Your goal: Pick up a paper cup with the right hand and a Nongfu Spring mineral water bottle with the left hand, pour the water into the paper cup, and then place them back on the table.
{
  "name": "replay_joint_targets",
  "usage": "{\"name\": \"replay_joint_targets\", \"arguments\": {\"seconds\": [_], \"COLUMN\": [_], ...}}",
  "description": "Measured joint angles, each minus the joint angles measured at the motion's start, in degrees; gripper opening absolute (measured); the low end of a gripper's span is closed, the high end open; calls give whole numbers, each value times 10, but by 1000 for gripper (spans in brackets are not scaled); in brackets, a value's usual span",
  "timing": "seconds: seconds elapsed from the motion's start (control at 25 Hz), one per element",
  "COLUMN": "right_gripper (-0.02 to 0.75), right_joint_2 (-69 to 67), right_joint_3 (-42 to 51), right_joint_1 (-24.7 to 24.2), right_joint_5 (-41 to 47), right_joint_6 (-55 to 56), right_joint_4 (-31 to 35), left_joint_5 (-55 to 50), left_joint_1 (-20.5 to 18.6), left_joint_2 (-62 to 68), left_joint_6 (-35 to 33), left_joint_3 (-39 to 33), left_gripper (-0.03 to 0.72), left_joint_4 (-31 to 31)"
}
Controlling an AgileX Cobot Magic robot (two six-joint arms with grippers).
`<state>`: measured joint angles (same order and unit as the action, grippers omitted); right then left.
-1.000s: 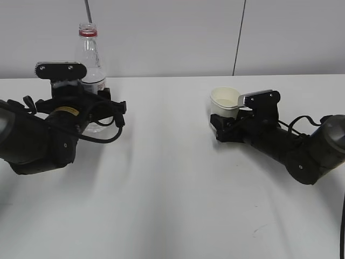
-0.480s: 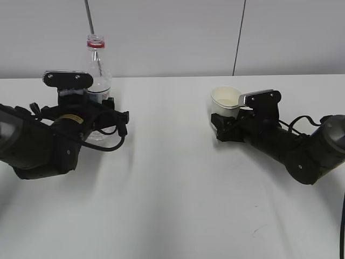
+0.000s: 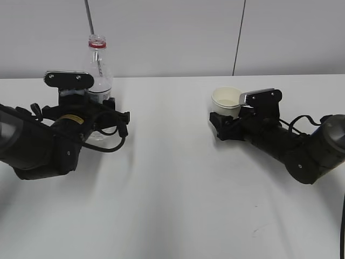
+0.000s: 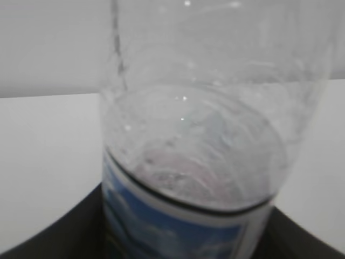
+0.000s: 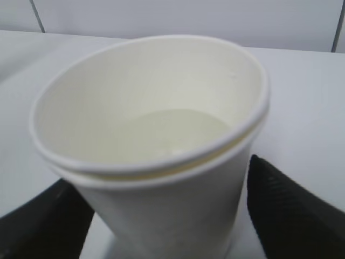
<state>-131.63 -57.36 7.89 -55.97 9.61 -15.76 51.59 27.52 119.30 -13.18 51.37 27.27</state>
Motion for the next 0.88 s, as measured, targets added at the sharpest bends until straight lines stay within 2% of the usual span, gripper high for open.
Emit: {"name": "replay_joint_targets", "arguments": {"seconds": [0.32, 0.68, 0.88], "right_gripper": [652, 632, 616], "right_joint_2": [0, 20, 45], "right_joint_3": [11, 68, 111], "right_joint_1": [0, 0, 0], "right_joint_5": [-4, -32, -47], "right_joint_6": [0, 0, -2], "right_joint_4": [2, 2, 28], "left_joint_5": [3, 14, 22], "left_joint_1": [0, 0, 0], "left_joint_2": [0, 0, 2], "left_joint_6": [0, 0, 0], "left_joint_3": [0, 0, 0], "left_gripper": [400, 400, 400], "left_joint_4": [-1, -1, -1]}}
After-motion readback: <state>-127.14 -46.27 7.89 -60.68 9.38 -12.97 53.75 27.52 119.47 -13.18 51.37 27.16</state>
